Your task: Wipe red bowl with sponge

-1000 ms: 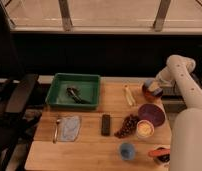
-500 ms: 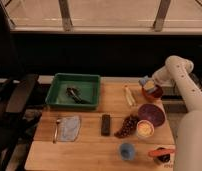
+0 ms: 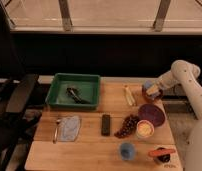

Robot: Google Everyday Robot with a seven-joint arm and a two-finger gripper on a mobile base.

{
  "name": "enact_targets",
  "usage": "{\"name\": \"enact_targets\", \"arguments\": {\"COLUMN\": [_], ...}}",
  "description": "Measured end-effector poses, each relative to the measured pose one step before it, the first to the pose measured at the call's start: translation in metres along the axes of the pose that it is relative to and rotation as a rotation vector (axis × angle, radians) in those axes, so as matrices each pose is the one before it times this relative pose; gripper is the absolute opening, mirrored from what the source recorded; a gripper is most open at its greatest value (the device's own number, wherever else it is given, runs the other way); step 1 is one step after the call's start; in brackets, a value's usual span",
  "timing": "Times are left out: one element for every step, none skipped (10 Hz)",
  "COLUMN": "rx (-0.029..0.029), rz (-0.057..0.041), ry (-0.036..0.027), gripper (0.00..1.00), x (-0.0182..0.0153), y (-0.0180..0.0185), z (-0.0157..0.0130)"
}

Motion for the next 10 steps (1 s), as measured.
{"name": "enact_targets", "arguments": {"rx": [0.00648,0.01144,0.00693,0.00523,-0.00068,-0.00337,-0.00803,-0.01236,-0.01579,-0.01884], "rz": [0.01793,0.01551,0.00548,0.0011,-0.00152,-0.00097,-0.00639,-0.00895,-0.011,-0.01245], "ry": [0.00758,0.00728,0.00314,0.00253,-0.00591,-0.00662,-0.00973,-0.01024,-0.0092,-0.00825], "gripper": [0.0,0.0,0.0,0.0,0.0,0.0,0.0,0.0,0.0,0.0], "x": [0.00906,0.00659,-0.00073,-0.00563,-0.0057,-0.00444,-0.00551,-0.00475,-0.00463,-0.00252], "y": [-0.01025,-0.0115,-0.00734,-0.0057,-0.00074,0.00123,0.00406,0.00653,0.00924,0.01186], "z": [-0.00388,-0.00248,0.00018,0.00329,0.00284,0.00279,0.00346,0.00249,0.00231,0.00124]}}
